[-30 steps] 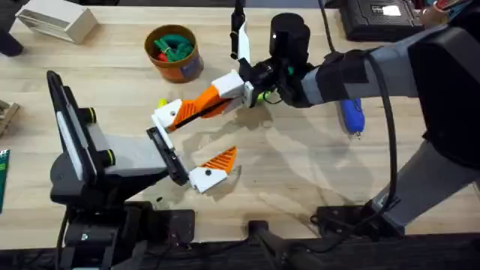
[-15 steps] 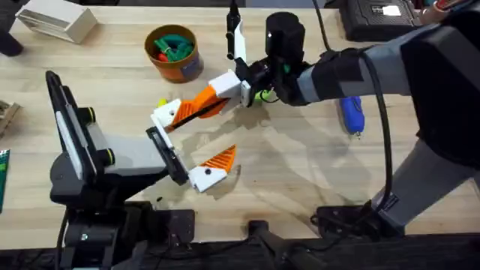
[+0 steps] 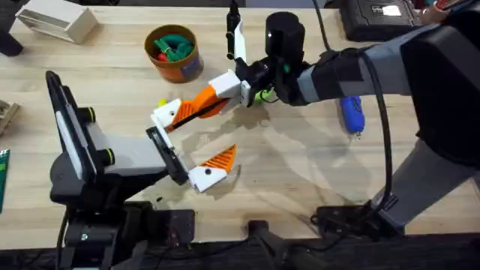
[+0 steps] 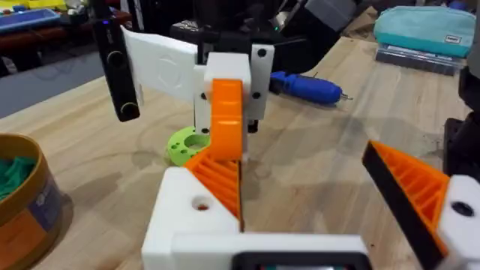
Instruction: Pick up the gripper from the table and insert it into the empty holder that is missing its gripper. Then pick up a screw, insert it into the mounting hole, and use the screwdriver to tighten it. Finally, clean up the table by picking up the vegetable and placing it into the bucket.
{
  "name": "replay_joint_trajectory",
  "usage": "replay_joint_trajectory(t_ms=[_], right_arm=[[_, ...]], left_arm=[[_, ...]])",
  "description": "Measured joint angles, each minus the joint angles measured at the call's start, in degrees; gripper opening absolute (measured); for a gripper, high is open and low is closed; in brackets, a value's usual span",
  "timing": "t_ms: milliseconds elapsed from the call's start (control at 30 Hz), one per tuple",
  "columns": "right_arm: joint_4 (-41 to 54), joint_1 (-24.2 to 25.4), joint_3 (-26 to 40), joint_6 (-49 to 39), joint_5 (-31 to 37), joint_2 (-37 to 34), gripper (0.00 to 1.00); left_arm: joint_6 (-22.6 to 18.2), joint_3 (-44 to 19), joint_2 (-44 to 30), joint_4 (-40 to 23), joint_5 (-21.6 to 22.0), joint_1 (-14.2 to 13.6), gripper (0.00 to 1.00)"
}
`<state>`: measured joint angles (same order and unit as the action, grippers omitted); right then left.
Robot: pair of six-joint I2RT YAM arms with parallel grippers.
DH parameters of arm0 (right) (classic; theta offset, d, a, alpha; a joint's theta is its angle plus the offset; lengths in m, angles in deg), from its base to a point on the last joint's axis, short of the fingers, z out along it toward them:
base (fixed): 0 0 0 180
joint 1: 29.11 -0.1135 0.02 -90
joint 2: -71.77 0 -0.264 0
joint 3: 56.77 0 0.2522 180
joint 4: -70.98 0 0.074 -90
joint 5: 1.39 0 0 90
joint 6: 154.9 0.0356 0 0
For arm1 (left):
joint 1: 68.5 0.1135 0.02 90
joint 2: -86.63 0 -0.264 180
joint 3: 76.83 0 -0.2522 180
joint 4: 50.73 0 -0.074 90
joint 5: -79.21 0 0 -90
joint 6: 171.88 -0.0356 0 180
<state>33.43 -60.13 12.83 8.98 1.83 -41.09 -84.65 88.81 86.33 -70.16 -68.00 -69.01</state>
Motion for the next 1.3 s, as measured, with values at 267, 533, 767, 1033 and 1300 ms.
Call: replay_joint_trajectory(t_ms=[267,533,767,1033,1300], right_arm=[[0.06,-0.64,0.04,-0.18,-0.03,-0.04,0.86],[0.07,-0.43,0.04,-0.75,-0.02,-0.04,0.872],[0.7,3.99,0.04,-3.45,0.14,4.28,0.872],[25.76,14.24,5.02,-16.02,3.17,17.13,0.874],[89.37,20.7,18.27,-56.06,25.68,24.71,0.88]], left_arm=[[-0.02,0.0,-0.01,-0.04,-0.44,0.0,0.985],[-0.02,0.0,0.0,-0.07,-0.44,0.0,0.985],[-0.02,0.0,-0.01,-0.04,-0.44,0.0,0.985],[-0.02,0.0,-0.01,-0.07,-0.44,0.0,0.985],[-0.02,0.0,-0.01,-0.07,-0.46,0.0,0.985]])
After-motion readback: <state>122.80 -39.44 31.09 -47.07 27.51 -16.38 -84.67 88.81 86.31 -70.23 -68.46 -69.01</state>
